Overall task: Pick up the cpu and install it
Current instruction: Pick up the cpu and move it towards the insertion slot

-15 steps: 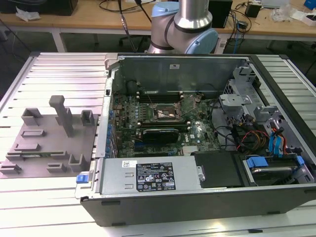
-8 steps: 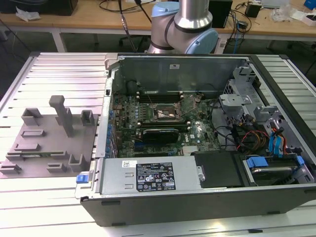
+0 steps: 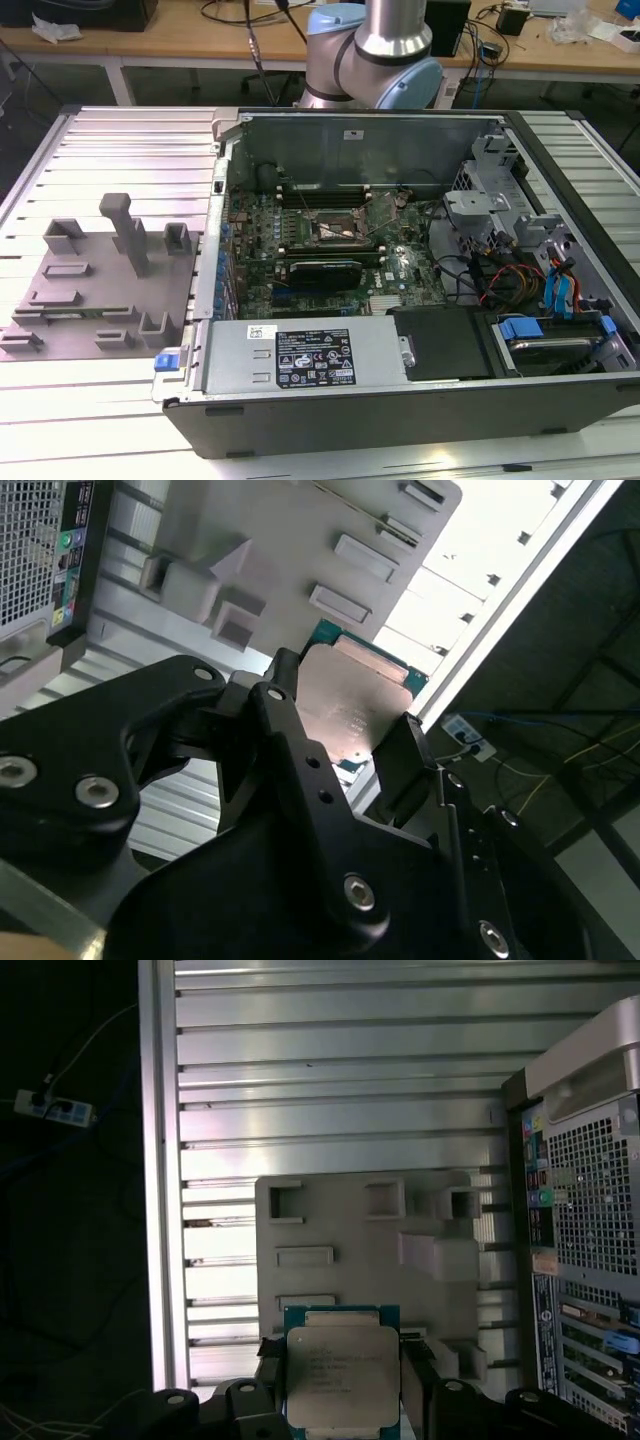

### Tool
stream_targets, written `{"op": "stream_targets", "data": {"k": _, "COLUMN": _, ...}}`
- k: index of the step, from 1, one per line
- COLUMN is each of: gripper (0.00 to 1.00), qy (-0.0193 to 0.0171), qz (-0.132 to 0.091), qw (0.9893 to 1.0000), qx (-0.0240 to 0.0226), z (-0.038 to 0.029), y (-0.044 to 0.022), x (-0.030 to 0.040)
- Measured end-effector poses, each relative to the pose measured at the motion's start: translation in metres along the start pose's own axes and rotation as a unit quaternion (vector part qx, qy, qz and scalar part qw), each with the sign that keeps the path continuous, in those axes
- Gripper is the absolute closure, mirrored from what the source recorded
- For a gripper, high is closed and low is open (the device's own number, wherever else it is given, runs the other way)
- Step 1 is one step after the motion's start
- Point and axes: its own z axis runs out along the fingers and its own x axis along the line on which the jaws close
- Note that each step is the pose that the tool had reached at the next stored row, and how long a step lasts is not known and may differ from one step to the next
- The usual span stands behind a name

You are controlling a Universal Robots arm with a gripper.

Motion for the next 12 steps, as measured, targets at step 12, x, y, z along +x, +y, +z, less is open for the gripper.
{"op": "stream_targets", "data": {"k": 12, "gripper": 0.45, "qy": 0.0000, "qz": 0.000, "qw": 1.0000, "qx": 0.0000, "z": 0.0011, "y": 0.0029, "x": -0.0589}}
